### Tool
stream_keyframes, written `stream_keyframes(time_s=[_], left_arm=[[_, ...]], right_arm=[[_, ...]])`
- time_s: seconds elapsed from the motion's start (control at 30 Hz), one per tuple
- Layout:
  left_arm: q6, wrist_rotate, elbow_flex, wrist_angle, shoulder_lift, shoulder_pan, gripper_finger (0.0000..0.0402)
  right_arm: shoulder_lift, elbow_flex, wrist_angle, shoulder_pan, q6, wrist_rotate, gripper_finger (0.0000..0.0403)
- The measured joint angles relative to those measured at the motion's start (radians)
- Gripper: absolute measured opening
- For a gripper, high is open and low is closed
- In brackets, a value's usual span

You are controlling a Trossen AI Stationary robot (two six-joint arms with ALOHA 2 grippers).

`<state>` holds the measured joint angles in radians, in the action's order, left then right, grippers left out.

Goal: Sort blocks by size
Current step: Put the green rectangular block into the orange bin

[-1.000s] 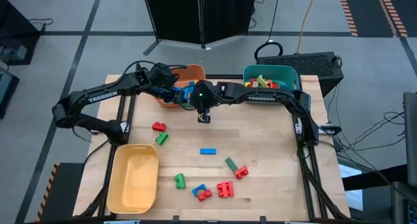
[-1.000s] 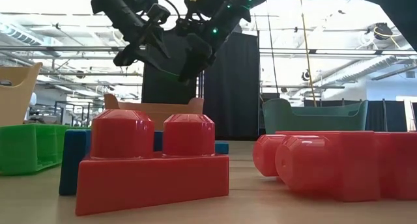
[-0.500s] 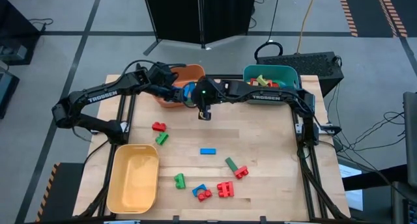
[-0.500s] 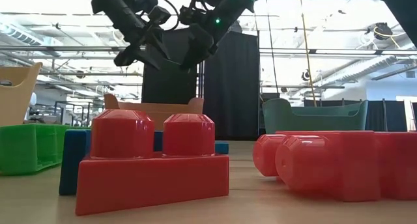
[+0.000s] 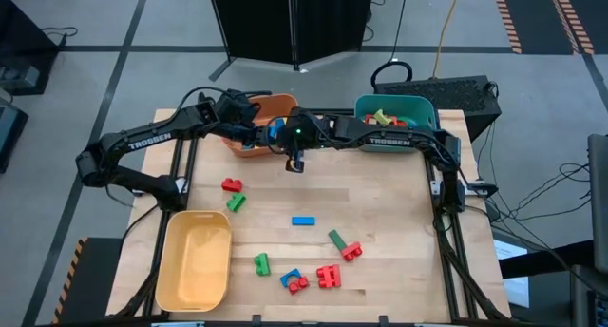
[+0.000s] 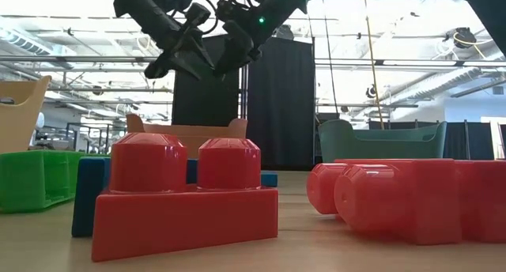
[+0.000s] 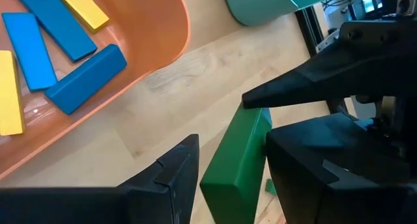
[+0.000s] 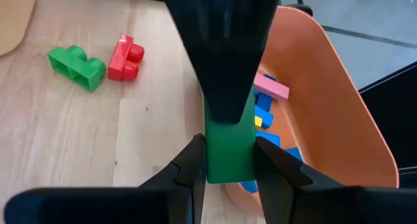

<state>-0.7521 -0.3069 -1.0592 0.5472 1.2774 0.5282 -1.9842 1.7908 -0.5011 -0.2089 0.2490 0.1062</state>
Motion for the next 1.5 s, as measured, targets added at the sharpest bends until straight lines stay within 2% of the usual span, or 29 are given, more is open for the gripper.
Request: stream_keyframes(time_s=[0.17,0.43,0.73,0.9,1.17,1.5], left_arm=[[0.006,-0.025,0.0,-0.001,0.0,0.0,0.0164],[0.02,-0.045,0.0,-0.021,0.0,0.002,0.0105],[0.051,-0.05,0.0,-0.034,0.0,0.003,0.007],[0.074,-0.042,0.0,-0.044,0.0,0.034,0.005],[0.121,-0.039,0.0,-0.034,0.0,0.112,0.0047],[0.208,0.005,0.0,-0.004,0.039,0.181,0.0045]], right_arm=[[0.0,0.0,0.008,0.0,-0.001,0.013,0.0091],[0.0,0.0,0.005,0.001,-0.004,0.033,0.0091],[-0.001,0.0,0.004,0.001,-0.016,0.034,0.0094],[-0.001,0.0,0.007,0.001,-0.076,0.074,0.0127],[0.027,0.0,-0.066,0.001,-0.183,0.185,0.02],[0.047,0.001,-0.211,0.002,-0.304,0.188,0.0209]])
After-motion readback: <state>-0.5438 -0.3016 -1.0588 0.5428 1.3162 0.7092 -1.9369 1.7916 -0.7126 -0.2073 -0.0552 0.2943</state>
